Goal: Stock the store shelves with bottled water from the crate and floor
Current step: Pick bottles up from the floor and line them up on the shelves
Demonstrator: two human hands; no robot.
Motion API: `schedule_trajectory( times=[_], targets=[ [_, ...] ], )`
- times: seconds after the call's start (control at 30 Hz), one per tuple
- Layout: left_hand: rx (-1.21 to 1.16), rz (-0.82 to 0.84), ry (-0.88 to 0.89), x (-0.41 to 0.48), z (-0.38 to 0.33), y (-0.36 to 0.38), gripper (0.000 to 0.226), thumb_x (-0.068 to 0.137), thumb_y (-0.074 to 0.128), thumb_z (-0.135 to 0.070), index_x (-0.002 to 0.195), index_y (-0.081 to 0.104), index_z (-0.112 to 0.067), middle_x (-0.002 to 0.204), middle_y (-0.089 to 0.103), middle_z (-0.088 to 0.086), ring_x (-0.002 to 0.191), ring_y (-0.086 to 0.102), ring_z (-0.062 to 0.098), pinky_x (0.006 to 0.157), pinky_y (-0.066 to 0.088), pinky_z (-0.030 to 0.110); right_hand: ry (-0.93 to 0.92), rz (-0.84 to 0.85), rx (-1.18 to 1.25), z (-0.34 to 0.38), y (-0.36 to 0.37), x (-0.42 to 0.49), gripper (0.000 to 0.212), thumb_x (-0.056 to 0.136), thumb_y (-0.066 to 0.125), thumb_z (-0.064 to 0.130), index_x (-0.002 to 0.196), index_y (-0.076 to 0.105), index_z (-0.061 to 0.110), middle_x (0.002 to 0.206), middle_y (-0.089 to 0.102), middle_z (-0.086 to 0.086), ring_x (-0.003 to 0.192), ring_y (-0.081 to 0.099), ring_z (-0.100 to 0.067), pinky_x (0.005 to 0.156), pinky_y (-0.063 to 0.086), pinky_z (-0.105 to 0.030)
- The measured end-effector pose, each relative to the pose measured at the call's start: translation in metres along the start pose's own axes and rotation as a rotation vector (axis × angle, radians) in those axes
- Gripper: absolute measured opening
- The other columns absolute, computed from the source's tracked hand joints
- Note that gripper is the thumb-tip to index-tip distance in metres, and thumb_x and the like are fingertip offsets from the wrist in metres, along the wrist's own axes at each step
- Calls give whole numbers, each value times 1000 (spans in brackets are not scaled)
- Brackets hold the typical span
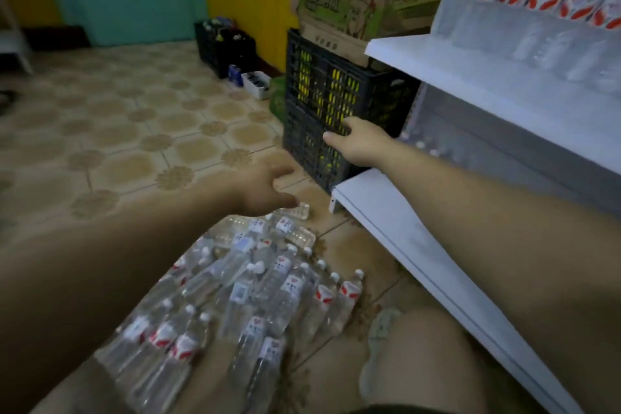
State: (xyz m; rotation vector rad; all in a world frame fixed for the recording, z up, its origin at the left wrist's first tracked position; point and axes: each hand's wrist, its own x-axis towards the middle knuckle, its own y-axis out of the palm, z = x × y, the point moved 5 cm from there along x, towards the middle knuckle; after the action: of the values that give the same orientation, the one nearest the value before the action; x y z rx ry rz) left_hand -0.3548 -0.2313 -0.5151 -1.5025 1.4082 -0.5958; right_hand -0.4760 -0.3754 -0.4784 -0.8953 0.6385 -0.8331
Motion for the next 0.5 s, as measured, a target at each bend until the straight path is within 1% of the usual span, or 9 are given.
schedule_trajectory(
  times=[0.1,0.17,0.27,0.33,0.43,0.5],
  targets=[
    [-46,31,-113,-46,53,24,74,90,58,-50,151,24,-26,159,21,-1,143,26,22,113,24,35,-28,71,-4,25,60,-16,74,97,46,54,155,20,16,159,24,-8,141,32,-32,111,35,-40],
    [-69,32,-180,-70,83,43,76,89,59,-51,151,25,-25,158,23,1,143,26,24,115,25,36,-51,135,-18,37,97,-25,73,96,47,54,154,23,16,158,27,-7,140,33,-31,109,34,-38],
    [-116,43,-280,-99,121,70,75,89,58,-50,152,25,-26,158,23,-1,141,32,22,111,28,34,-92,229,-22,49,146,-38,72,96,47,54,153,25,16,157,29,-6,140,34,-30,107,32,-35],
    [-152,61,-337,-111,142,89,74,89,59,-49,151,26,-26,158,24,0,140,33,21,111,29,32,-91,300,-23,49,178,-41,72,96,48,55,154,24,20,158,28,-6,140,34,-30,106,33,-35],
    [-195,87,-403,-118,169,116,76,87,60,-51,151,26,-26,157,27,1,141,31,22,114,29,36,-79,411,-33,42,223,-36,74,94,48,57,154,21,25,156,32,-8,134,42,-31,96,40,-34],
    [-219,107,-428,-114,182,131,76,88,59,-51,151,27,-24,157,27,1,141,31,22,114,28,35,-57,456,-38,33,246,-27,72,95,48,55,154,21,23,157,30,-7,136,40,-31,103,40,-37]
  ],
)
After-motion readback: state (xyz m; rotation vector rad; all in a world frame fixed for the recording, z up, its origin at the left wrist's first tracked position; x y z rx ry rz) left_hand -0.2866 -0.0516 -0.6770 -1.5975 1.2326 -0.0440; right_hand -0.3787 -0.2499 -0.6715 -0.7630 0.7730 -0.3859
